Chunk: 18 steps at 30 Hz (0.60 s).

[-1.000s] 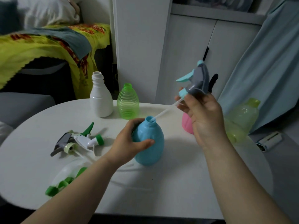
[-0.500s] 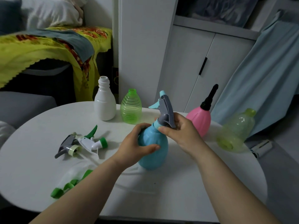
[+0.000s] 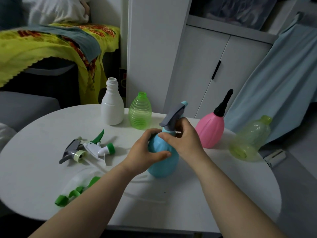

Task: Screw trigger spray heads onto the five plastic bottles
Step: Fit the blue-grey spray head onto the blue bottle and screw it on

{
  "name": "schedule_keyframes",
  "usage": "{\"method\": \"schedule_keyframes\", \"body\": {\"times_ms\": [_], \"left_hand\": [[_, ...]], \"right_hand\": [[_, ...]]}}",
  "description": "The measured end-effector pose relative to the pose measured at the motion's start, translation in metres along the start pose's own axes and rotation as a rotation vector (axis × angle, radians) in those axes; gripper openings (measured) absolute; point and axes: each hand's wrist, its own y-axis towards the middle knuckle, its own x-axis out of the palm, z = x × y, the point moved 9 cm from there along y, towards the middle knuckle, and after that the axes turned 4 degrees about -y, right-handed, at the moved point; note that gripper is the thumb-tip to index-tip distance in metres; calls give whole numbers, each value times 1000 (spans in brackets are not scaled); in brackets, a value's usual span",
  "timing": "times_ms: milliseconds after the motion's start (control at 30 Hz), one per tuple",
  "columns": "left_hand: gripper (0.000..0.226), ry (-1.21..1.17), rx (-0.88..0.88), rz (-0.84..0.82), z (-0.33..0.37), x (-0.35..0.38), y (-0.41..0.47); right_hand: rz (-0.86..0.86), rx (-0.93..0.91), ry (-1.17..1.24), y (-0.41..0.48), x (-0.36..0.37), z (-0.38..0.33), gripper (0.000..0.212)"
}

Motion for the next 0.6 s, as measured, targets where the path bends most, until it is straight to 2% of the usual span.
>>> {"method": "schedule_keyframes", "body": {"times_ms": [167, 233, 300, 367, 400, 467, 533, 600], "left_hand": [[53, 19, 23, -12, -4, -3, 1], [54, 27, 26, -11, -5, -3, 2], [54, 34, 27, -14, -5, -2, 2], [54, 34, 29, -12, -5, -2, 2], [54, 32, 29, -10, -5, -2, 1], [54, 28, 28, -8, -4, -2, 1], [55, 32, 30, -7, -3, -3, 1], [54, 42, 35, -3, -3, -3, 1]], "right_hand": [[-47, 60, -85, -9, -5, 5, 25], [26, 54, -96, -12, -22, 0, 25], [152, -37, -157, -12, -43, -20, 24], [197, -210, -339, -8, -54, -53, 26], [160, -288, -459, -3, -51, -68, 35], [-56, -365, -684, 9, -31, -81, 46], [-254, -345, -808, 18, -16, -81, 38], [-304, -274, -852, 24, -13, -81, 25]]}}
